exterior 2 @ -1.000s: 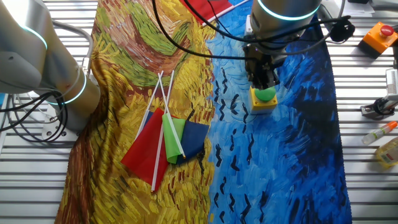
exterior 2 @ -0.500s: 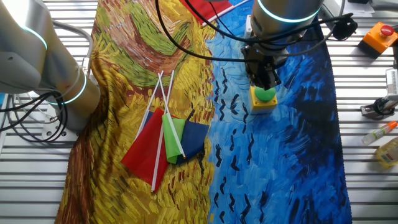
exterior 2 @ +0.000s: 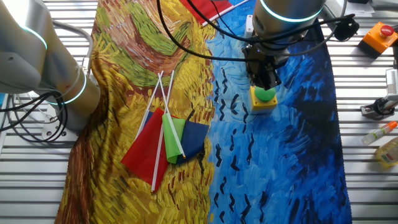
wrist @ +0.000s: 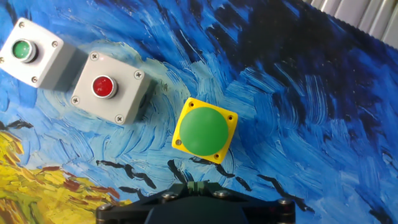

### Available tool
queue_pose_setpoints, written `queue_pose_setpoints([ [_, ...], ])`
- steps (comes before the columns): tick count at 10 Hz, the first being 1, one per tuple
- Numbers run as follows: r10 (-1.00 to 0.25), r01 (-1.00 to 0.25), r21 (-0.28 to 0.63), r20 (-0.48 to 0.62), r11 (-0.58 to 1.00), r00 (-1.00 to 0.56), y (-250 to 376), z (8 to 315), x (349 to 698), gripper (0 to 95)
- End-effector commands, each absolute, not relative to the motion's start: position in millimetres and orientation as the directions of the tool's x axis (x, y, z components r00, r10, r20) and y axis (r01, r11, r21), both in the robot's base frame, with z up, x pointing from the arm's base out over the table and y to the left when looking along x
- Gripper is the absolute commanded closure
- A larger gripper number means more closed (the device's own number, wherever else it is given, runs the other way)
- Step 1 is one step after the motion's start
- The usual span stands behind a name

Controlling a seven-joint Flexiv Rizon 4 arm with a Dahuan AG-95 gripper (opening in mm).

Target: Press three buttons from left to right in sequence

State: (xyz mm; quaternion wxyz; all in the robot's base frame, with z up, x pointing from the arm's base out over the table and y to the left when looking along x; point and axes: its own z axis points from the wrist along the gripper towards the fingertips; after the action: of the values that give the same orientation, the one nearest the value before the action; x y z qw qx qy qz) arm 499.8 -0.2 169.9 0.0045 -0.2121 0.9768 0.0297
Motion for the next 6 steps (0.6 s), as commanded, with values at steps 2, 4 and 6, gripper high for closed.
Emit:
queue_pose_setpoints([
  [2, -0.411, -0.411, 0.058, -0.019, 0.910, -0.912, 0.0, 170.0, 500.0, 95.0],
  [4, -0.400, -0.400, 0.058, -0.017, 0.915, -0.916, -0.2, 170.1, 499.9, 95.0],
  [6, -0.394, -0.394, 0.047, -0.018, 0.918, -0.919, 2.3, 169.5, 501.7, 95.0],
])
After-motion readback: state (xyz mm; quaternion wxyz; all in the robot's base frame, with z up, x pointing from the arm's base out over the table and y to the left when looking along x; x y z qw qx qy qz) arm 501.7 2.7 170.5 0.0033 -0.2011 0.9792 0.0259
